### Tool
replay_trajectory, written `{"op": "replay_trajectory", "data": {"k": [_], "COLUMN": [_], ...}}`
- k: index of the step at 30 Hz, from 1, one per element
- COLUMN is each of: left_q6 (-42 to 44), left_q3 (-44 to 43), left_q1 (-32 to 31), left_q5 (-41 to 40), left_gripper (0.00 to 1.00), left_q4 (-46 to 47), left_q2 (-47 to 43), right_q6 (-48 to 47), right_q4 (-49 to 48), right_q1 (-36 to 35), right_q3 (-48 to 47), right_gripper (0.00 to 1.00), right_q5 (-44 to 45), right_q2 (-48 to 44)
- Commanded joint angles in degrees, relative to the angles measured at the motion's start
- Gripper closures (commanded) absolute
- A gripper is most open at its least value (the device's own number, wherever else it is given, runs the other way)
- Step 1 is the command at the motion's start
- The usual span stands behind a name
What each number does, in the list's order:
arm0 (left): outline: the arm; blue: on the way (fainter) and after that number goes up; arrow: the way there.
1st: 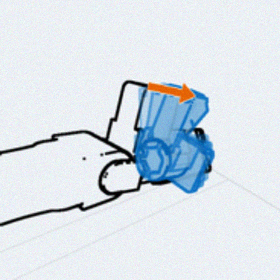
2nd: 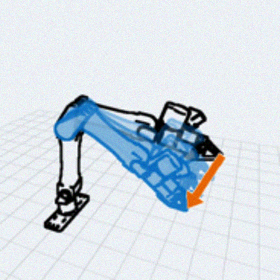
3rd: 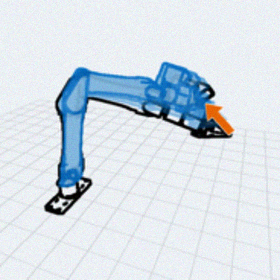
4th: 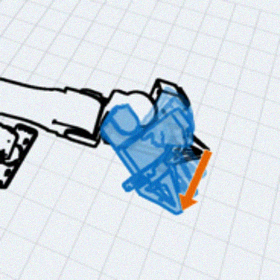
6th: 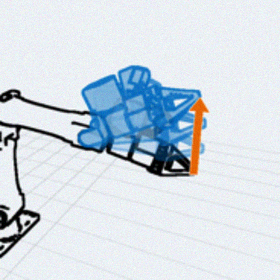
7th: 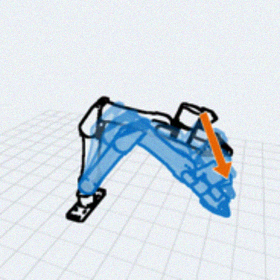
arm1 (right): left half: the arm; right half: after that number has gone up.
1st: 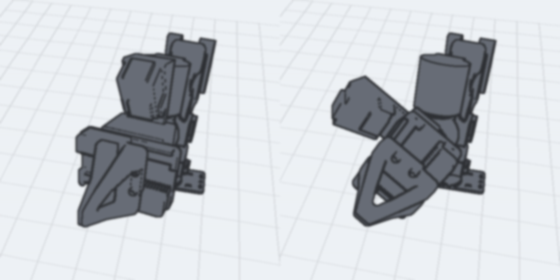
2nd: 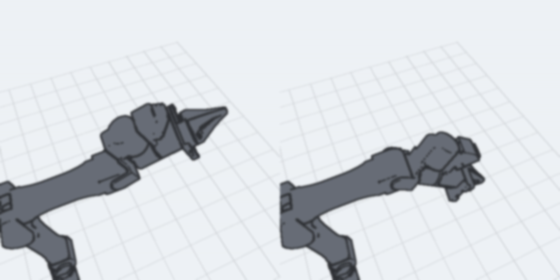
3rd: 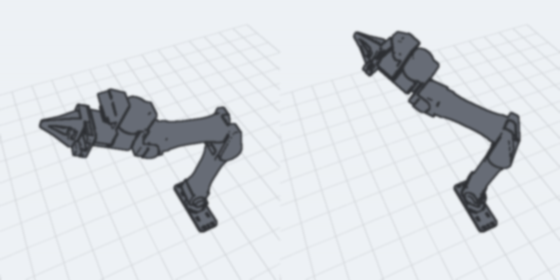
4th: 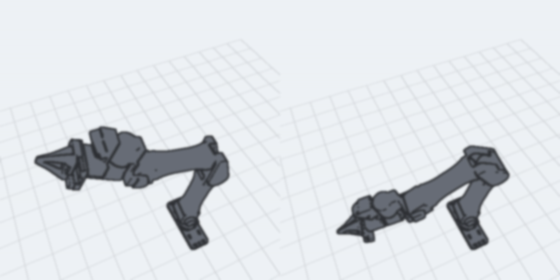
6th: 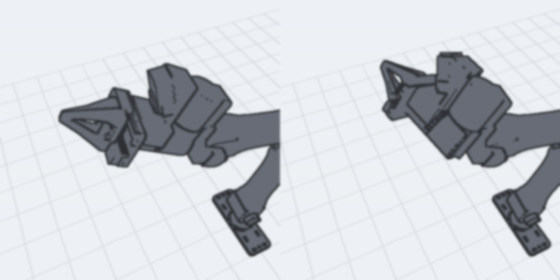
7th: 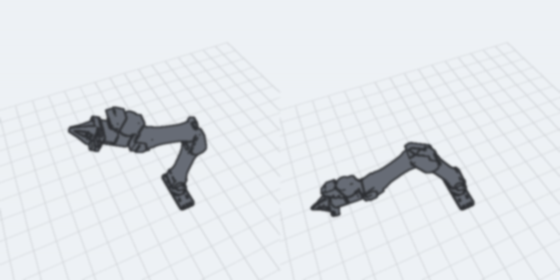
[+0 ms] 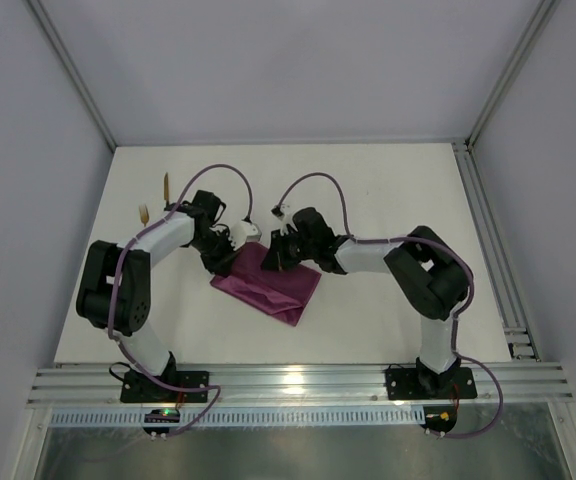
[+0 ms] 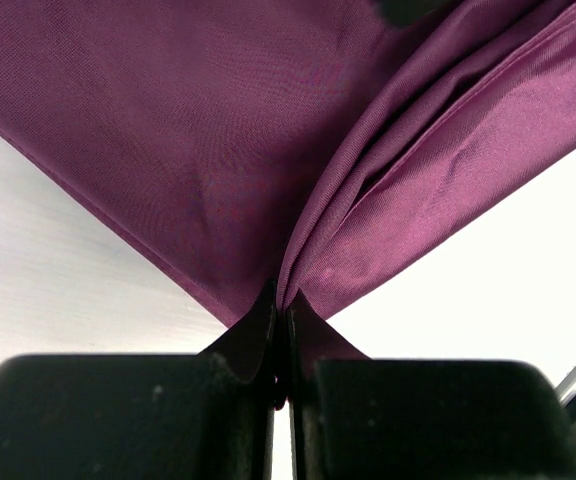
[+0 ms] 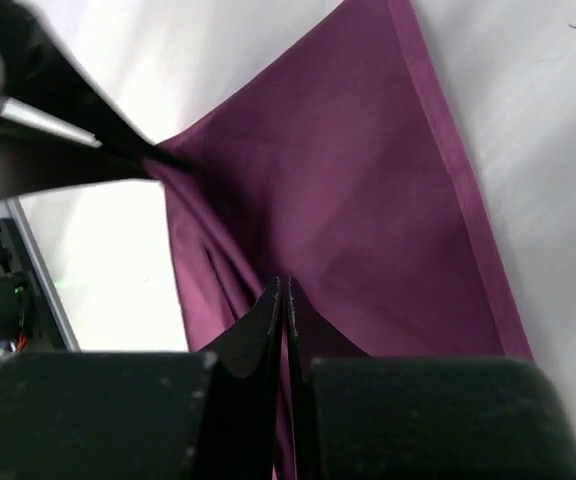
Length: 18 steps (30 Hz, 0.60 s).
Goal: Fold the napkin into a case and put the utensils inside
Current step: Fold the lower triangle-folded napkin at the center of the board.
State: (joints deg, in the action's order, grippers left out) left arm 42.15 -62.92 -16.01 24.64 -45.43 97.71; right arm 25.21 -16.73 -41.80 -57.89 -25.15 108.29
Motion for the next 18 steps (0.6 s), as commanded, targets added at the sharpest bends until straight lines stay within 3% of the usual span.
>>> {"op": "replay_trajectory", "data": {"k": [1, 9, 18], "left_q6": [-1.02, -3.3, -2.86], "left_q3": [-0.89, -4.49, -7.13], "left_q1": [0.28, 0.28, -0.07], "left_q5": [1.55, 0.14, -2.67], "left_gripper": [0.98, 0.95, 0.82], "left_q4": [0.96, 1.4, 0.78], "left_q2": [-1.82, 0.46, 6.79], "right_q6": [4.49, 5.73, 1.69], "right_q4": [1.34, 7.59, 9.35], "right_q1": [-0.39, -0.39, -0.39], "right_q3": [-5.38, -8.38, -8.99], "right_gripper": [0.94, 0.96, 0.93], "right_q5": [1.33, 0.72, -0.08], "right_q2": [4.73, 8.6, 6.76]}}
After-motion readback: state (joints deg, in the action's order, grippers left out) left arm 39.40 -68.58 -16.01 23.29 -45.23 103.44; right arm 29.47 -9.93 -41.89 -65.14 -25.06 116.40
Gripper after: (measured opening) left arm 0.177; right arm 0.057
